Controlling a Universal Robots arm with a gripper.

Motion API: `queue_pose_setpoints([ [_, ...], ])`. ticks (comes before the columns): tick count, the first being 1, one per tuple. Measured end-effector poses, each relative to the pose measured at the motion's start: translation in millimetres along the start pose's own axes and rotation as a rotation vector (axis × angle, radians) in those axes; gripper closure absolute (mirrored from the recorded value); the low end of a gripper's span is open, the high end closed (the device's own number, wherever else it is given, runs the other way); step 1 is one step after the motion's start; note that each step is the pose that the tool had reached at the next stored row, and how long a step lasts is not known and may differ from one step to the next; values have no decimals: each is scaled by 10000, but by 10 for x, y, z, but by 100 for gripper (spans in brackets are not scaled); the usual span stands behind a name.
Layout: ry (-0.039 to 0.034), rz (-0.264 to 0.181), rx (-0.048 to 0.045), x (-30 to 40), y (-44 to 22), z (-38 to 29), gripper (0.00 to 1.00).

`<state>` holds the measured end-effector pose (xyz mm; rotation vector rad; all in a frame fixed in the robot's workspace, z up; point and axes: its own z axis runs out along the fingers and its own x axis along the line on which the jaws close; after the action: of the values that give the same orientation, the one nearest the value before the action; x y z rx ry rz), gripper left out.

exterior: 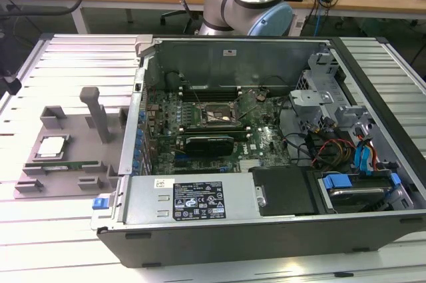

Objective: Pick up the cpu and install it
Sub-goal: 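Pick up the cpu and move it towards the insertion slot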

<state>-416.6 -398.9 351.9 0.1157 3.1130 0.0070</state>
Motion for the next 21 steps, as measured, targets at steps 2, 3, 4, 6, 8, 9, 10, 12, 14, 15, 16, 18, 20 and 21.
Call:
queue_pose_setpoints([
  [2,0,0,0,0,0,6,34],
  [3,0,0,0,1,0,33,34],
  [4,0,0,4,2,0,62,34],
  [6,-2,0,16,2,-1,101,34],
  [8,-1,0,17,3,-1,109,34],
  [9,-2,-1,16,3,-1,112,34],
  [10,-2,0,16,3,-1,114,34],
  [12,-1,-1,17,3,-1,120,34],
  [14,-2,0,17,3,-1,126,34],
  [15,-1,-1,17,3,-1,130,34],
  [16,-1,-1,17,3,-1,132,34],
  [18,-1,-1,18,4,-1,142,34],
  [20,-2,-1,19,4,-1,148,34],
  [21,-1,0,18,4,-1,150,34],
])
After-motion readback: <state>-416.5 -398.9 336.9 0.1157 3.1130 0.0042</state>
